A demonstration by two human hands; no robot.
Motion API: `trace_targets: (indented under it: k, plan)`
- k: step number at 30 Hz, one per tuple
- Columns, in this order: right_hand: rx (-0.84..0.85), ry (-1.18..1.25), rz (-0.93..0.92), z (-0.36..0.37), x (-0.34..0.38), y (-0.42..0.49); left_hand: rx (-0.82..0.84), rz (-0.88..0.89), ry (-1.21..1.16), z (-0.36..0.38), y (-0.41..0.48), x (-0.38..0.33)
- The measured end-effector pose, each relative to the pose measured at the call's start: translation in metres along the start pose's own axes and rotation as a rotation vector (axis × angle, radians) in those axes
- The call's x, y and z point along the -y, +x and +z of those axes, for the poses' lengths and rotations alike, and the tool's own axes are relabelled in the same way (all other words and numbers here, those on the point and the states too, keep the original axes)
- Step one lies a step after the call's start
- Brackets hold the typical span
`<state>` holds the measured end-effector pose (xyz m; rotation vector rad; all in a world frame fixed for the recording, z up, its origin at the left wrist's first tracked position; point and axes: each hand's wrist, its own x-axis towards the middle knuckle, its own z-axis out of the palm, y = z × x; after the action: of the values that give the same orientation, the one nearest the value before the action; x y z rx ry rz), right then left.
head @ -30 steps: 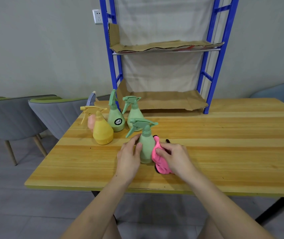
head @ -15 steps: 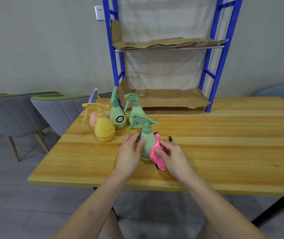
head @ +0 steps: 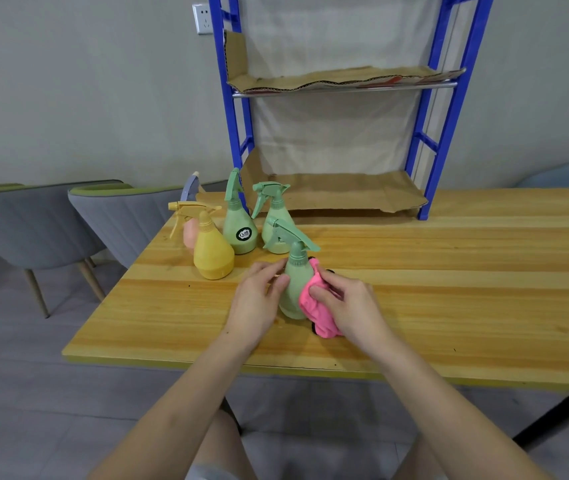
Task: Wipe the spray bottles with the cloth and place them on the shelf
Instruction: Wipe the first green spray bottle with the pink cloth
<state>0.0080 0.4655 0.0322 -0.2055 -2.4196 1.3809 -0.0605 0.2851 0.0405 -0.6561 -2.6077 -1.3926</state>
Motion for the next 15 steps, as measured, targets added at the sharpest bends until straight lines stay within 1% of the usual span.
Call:
trace_targets:
  k: [4,10,15]
  plan:
    - [0.057,-0.038,0.015,-0.003,-0.009,-0.005,0.016,-0.013,-0.011,-0.004,0.000,-0.005]
    - [-0.019,-0.003,-0.041,-0.001,0.008,0.008,0.064,0.011,0.020,-0.004,0.006,-0.007]
    - [0.011,0.017,-0.039,-0.001,0.006,0.006,0.129,0.016,0.055,-0.005,0.010,-0.005]
